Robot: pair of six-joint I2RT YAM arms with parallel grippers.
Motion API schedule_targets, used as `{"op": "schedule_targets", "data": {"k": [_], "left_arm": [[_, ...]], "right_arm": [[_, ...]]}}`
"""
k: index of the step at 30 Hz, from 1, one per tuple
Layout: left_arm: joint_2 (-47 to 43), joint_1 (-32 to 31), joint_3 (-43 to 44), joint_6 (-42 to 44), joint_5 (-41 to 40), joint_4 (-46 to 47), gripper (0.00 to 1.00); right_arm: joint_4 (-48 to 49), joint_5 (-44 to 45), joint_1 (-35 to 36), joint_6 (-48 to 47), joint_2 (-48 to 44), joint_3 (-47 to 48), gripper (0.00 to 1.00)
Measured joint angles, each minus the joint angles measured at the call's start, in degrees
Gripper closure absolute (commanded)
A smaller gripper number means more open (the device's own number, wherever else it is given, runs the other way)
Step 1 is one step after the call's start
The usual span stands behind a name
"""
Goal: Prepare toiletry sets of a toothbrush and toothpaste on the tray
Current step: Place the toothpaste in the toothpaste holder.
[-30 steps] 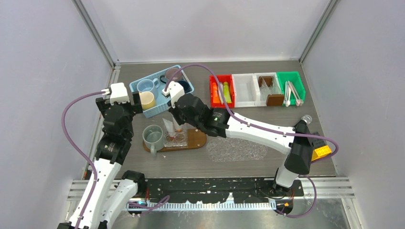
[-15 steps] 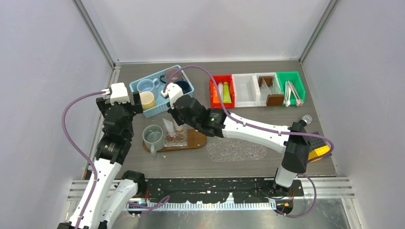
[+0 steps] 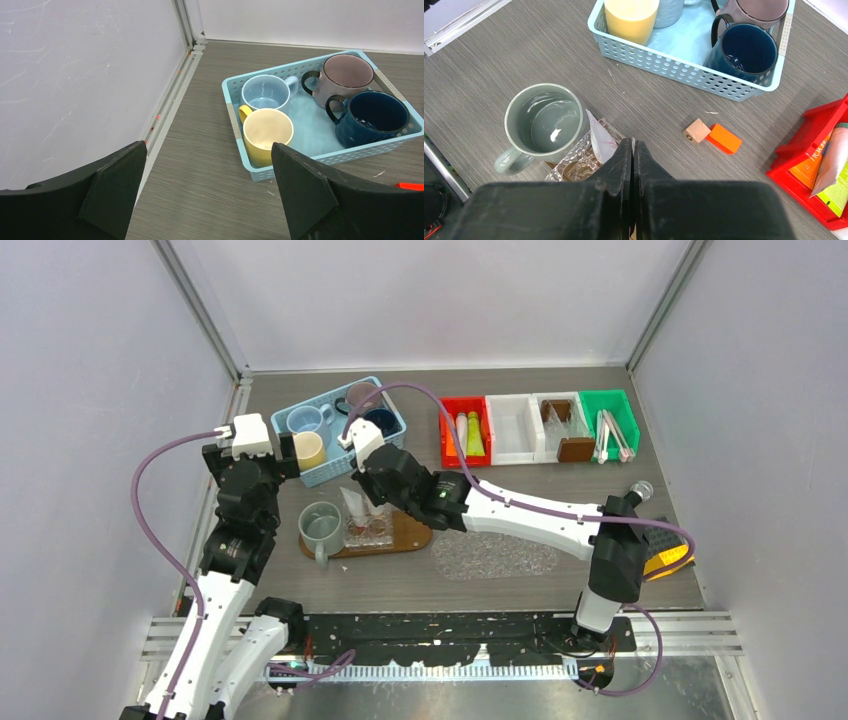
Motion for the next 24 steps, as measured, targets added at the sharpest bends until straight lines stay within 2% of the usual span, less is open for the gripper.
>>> {"op": "schedule_targets", "data": {"k": [24], "left_arm": [[-0.02, 0.00, -0.31, 1.20, 0.70, 0.44, 0.00]], "right_arm": [[5.55, 0.28, 0.79, -0.02, 0.83, -4.79, 0.88]]}}
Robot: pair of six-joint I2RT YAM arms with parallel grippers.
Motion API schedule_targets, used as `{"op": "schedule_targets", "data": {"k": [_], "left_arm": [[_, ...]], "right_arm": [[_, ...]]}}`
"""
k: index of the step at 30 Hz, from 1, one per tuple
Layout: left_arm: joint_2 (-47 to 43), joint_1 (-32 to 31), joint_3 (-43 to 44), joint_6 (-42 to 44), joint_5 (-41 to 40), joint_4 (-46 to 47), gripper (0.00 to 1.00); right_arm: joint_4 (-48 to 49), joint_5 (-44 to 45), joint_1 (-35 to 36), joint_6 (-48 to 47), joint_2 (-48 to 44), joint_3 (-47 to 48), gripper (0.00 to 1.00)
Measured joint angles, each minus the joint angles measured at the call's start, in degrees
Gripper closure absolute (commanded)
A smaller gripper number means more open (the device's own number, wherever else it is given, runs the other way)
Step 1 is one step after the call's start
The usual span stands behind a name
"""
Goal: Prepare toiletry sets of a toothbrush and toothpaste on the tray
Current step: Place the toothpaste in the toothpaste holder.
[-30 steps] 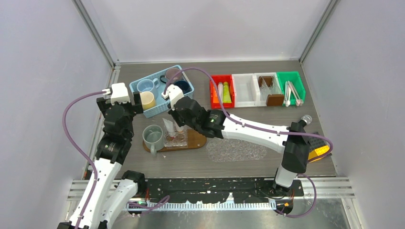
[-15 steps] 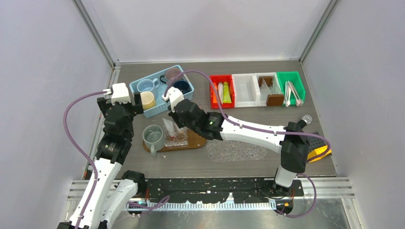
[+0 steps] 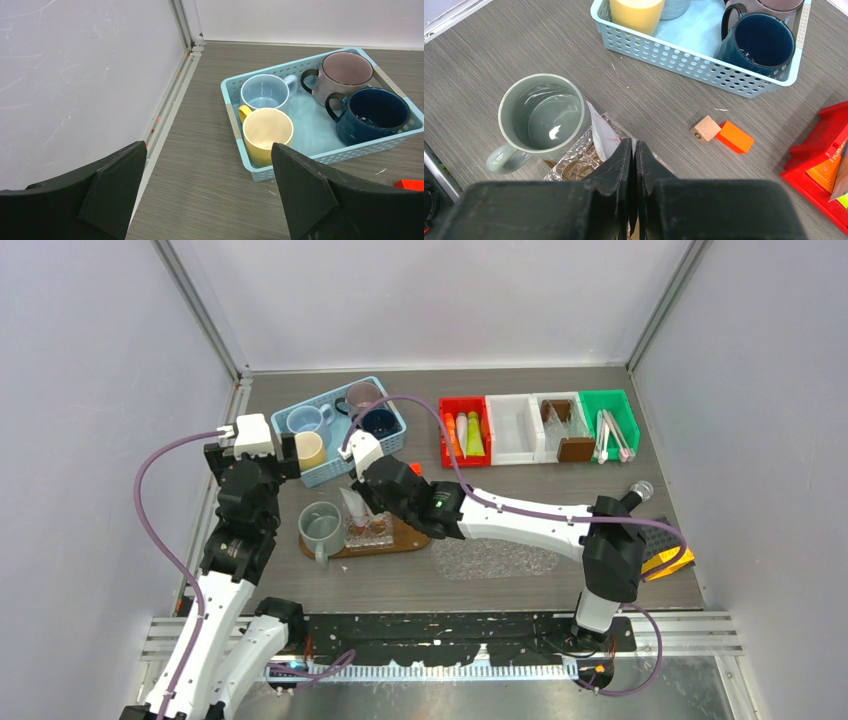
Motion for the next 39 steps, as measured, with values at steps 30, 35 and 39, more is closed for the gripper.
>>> {"op": "schedule_targets", "data": {"k": [30, 35, 39], "left_arm": [[0.02, 0.00, -0.22, 0.07, 0.81, 0.48, 0.00], [0.02, 0.00, -0.22, 0.07, 0.85, 0.48, 0.00], [0.11, 0.00, -0.22, 0.04, 1.20, 0.50, 0.00]], "right_arm": [[3.10, 3.04, 1.40, -1.46, 0.61, -2.01, 0.60], [1.64, 3.02, 1.42, -1.25, -0.61, -2.01, 0.51], [0.46, 2.91, 1.42, -0.90, -4.22, -2.05, 0.46]]}}
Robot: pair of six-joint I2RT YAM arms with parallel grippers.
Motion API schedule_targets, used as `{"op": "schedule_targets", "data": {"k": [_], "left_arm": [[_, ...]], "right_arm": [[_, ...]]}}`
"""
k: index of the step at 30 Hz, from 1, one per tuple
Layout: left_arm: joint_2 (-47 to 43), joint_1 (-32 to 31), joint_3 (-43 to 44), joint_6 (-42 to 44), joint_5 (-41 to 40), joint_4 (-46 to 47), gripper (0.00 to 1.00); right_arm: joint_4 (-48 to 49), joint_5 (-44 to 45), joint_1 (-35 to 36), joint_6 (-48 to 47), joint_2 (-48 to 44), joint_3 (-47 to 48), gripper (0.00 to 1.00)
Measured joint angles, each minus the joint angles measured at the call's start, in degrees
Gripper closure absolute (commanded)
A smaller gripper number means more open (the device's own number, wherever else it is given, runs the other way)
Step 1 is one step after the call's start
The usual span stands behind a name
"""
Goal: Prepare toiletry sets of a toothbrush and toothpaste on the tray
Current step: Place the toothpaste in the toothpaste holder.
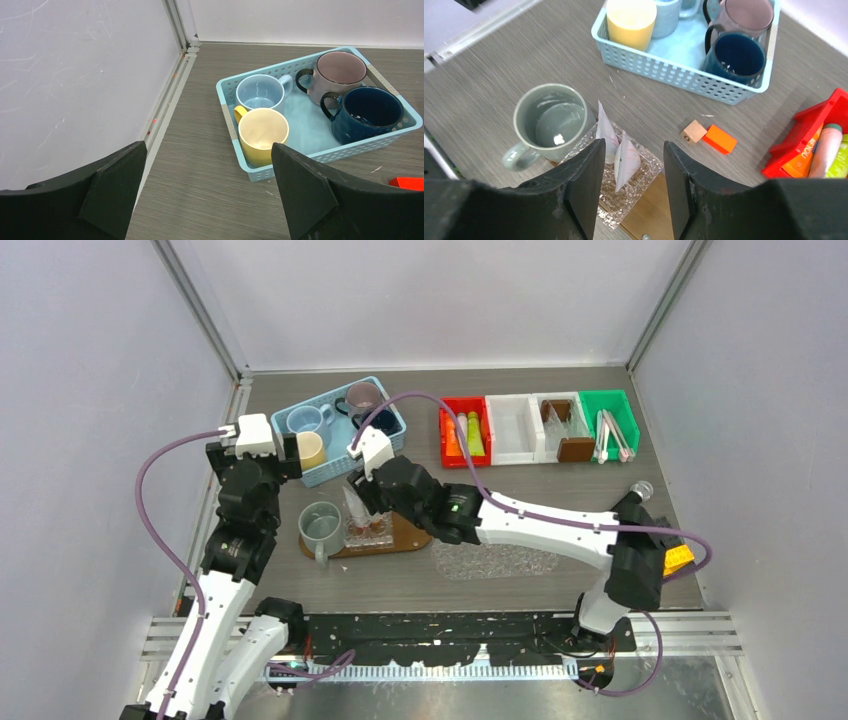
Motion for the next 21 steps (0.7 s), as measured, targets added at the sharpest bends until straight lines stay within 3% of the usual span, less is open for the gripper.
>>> {"op": "schedule_targets", "data": {"k": [10, 21], "left_arm": [[0.15, 0.00, -0.09, 0.00, 0.07, 0.02, 0.00], [0.15, 0.00, -0.09, 0.02, 0.20, 0.04, 0.00]], "right_arm": [[-2.69, 0.94, 0.09, 0.90, -8.98, -3.41, 0.44], [-7.74, 5.01, 0.09, 1.27, -9.42, -13.55, 0.44]]}}
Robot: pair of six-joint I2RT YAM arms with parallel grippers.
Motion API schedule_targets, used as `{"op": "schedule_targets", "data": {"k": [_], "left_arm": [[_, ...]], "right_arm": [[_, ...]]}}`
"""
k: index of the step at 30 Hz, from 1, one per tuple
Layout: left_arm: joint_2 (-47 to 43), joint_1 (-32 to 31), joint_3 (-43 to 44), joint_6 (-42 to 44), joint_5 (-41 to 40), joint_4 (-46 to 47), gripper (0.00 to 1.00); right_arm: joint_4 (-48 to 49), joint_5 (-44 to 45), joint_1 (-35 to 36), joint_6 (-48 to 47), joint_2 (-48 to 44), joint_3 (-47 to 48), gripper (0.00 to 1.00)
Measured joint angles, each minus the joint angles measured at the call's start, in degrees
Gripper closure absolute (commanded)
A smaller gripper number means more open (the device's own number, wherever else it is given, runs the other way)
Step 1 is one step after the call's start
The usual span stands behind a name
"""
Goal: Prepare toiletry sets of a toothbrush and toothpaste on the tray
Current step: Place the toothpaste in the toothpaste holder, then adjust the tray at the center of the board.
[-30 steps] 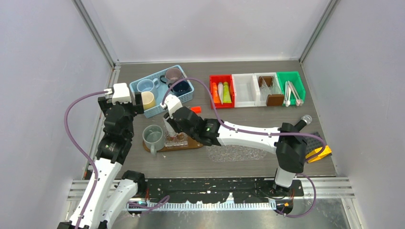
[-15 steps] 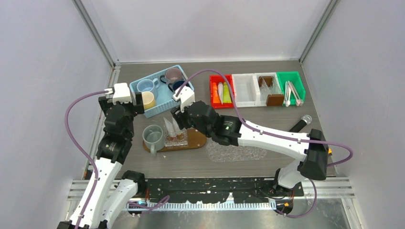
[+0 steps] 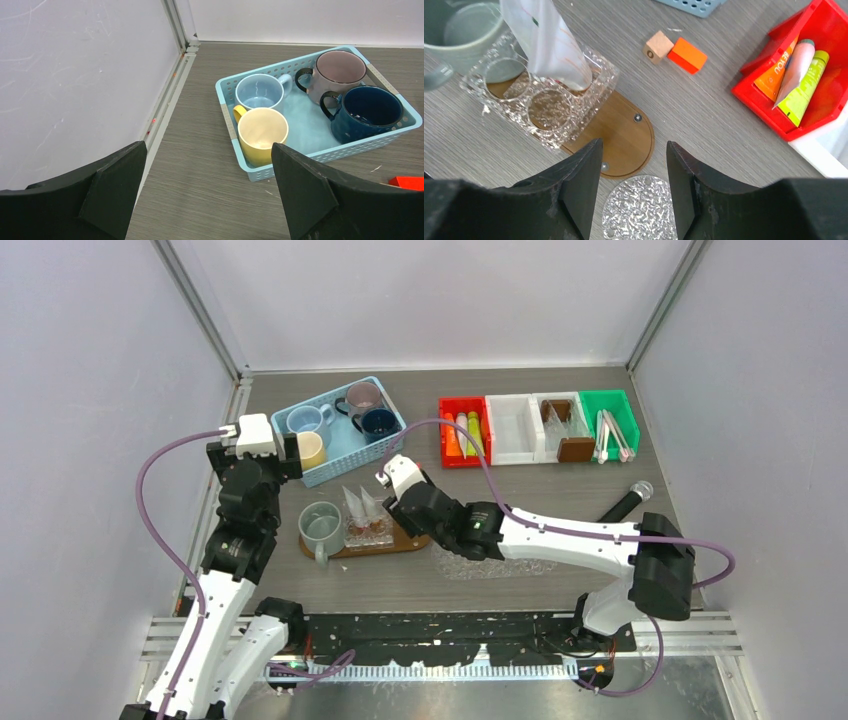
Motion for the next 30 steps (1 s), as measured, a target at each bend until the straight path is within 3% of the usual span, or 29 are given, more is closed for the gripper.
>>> {"op": "schedule_targets", "data": {"k": [30], "left_arm": [[0.17, 0.00, 0.00, -0.02, 0.04, 0.02, 0.00]], "right_arm": [[1.01, -7.30, -0.04, 2.75, 8.26, -1.18, 0.45]]}}
